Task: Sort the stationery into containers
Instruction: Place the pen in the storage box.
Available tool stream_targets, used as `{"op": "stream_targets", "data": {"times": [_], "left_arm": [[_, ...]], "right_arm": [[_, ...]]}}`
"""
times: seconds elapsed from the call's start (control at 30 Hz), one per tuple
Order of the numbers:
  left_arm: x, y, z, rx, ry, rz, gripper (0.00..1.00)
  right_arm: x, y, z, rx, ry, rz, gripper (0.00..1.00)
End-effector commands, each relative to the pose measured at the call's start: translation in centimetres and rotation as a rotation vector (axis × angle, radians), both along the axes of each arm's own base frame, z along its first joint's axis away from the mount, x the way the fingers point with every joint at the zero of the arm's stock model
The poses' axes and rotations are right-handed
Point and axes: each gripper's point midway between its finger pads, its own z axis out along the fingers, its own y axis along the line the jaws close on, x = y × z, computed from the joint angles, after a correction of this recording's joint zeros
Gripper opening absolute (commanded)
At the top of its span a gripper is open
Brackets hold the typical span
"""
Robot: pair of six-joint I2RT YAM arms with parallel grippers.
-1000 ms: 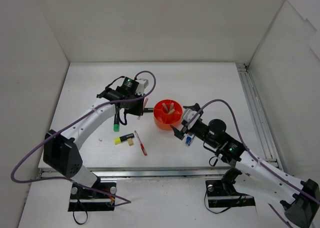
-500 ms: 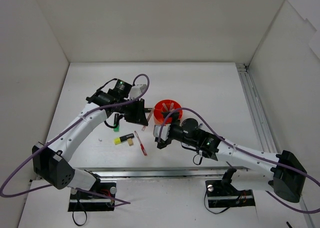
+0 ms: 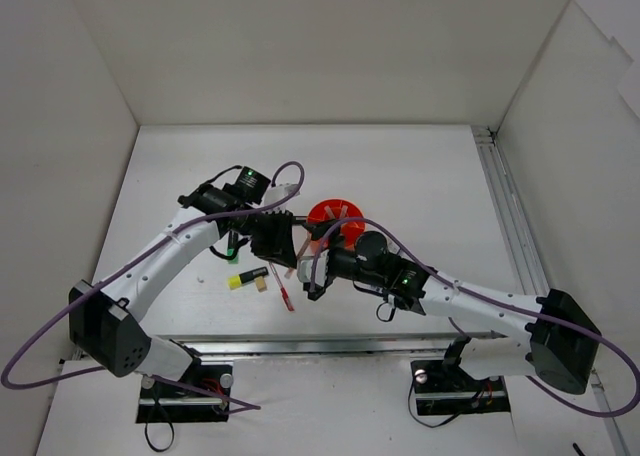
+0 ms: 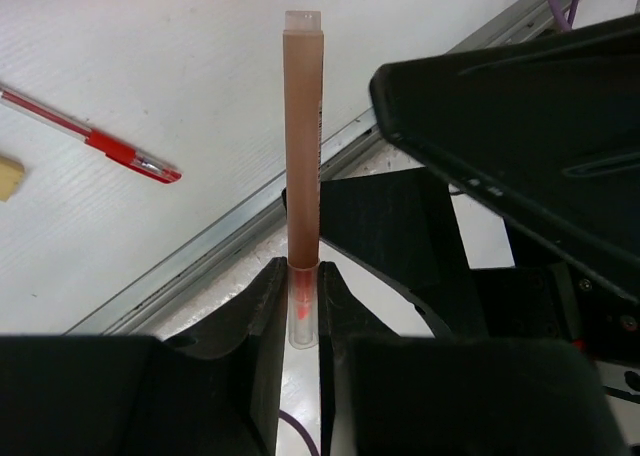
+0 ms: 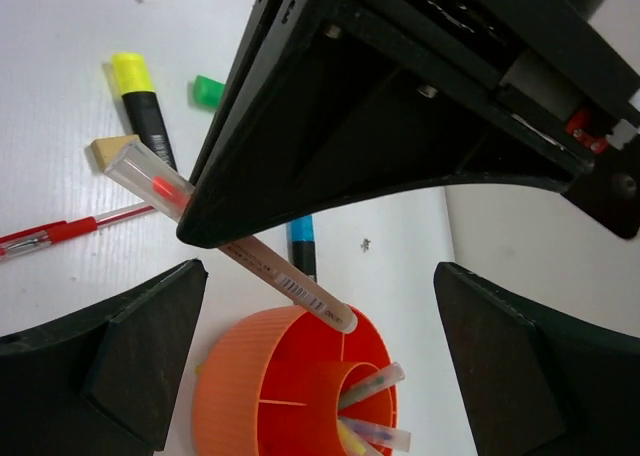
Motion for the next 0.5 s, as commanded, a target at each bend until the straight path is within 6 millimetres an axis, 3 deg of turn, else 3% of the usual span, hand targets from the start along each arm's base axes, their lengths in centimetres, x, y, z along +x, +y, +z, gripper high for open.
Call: {"op": "stream_targets", "data": {"times": [0.0, 0.07, 0.17, 0.2, 0.3, 0.47], "left_arm": [[-0.5, -0.3, 1.9, -0.033, -0.007, -0.005, 0.00], [-0.6, -0.3, 2.1, -0.034, -0.009, -0.006, 0.00], [-0.5, -0.3, 2.4, -0.031, -0.009, -0.006, 0.00], [-0.7, -0.5, 2.4, -0.029, -0.010, -0.016, 0.00], [-0.7, -0.6, 2.3, -0.026, 0.002, -0.026, 0.00], [-0.9, -1.1, 3.2, -0.051, -0.003, -0.047, 0.00]], "right_arm": [[-0.9, 2.0, 4.4, 0.092, -0.066, 0.095, 0.94], [-1.0, 2.2, 4.0, 0.070, -0.044, 0.101, 0.88], [-1.1, 2.3, 3.6, 0.061, -0.023, 0.101, 0.62], [-1.3, 2.4, 3.5, 0.061, -0.015, 0.106, 0.42], [-1.6, 2.7, 3.1, 0.056, -0.003, 0.116, 0.22], [-1.1, 2.9, 1.7, 0.019, 0.021, 0.092, 0.22]]}}
